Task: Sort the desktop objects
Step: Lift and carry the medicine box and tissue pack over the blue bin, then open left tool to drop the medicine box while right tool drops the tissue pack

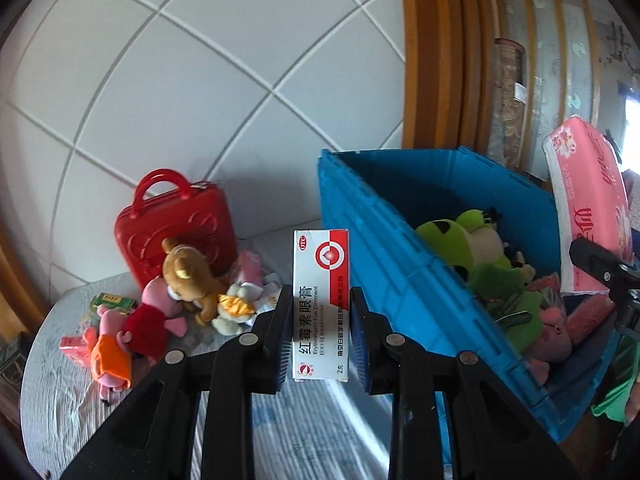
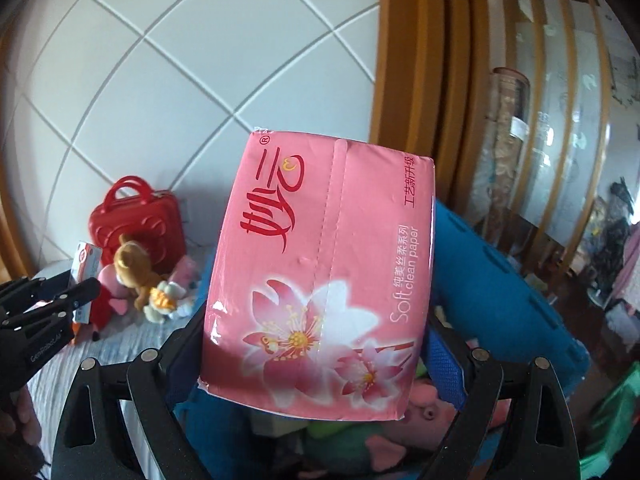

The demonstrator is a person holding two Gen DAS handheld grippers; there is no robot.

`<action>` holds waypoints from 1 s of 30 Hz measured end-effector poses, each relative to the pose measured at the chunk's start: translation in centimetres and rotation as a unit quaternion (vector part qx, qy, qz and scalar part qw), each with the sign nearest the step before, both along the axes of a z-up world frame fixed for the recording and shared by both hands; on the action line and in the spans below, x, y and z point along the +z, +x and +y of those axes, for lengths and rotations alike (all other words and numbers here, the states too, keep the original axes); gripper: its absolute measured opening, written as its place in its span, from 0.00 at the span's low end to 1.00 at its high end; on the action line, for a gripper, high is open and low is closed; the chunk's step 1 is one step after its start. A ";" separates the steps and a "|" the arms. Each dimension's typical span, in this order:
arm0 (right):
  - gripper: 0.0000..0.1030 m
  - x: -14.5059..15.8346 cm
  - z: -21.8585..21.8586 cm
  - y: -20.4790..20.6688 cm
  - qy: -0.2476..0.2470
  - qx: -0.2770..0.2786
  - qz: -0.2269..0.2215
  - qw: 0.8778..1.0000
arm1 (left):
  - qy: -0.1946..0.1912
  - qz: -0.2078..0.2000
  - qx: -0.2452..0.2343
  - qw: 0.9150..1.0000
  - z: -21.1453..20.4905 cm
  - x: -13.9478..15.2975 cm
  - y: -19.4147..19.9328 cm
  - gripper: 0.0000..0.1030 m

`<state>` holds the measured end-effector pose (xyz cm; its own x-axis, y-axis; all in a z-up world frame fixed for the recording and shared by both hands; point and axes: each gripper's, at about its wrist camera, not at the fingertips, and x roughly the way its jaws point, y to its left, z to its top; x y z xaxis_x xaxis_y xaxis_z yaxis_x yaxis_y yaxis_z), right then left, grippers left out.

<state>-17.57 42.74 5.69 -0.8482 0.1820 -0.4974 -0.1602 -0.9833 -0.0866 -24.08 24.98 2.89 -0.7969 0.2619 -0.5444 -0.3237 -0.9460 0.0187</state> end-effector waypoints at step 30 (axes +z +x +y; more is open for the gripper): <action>0.91 -6.0 11.6 0.9 -0.010 -0.046 -0.064 0.997 | -0.054 0.000 -0.084 0.995 14.2 -0.1 3.1 0.69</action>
<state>-16.70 54.31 -0.34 -0.7572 0.2461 -0.6050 -0.2395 -0.9664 -0.0934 -20.94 39.21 2.76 -0.7463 0.3320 -0.5769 -0.4775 -0.8709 0.1165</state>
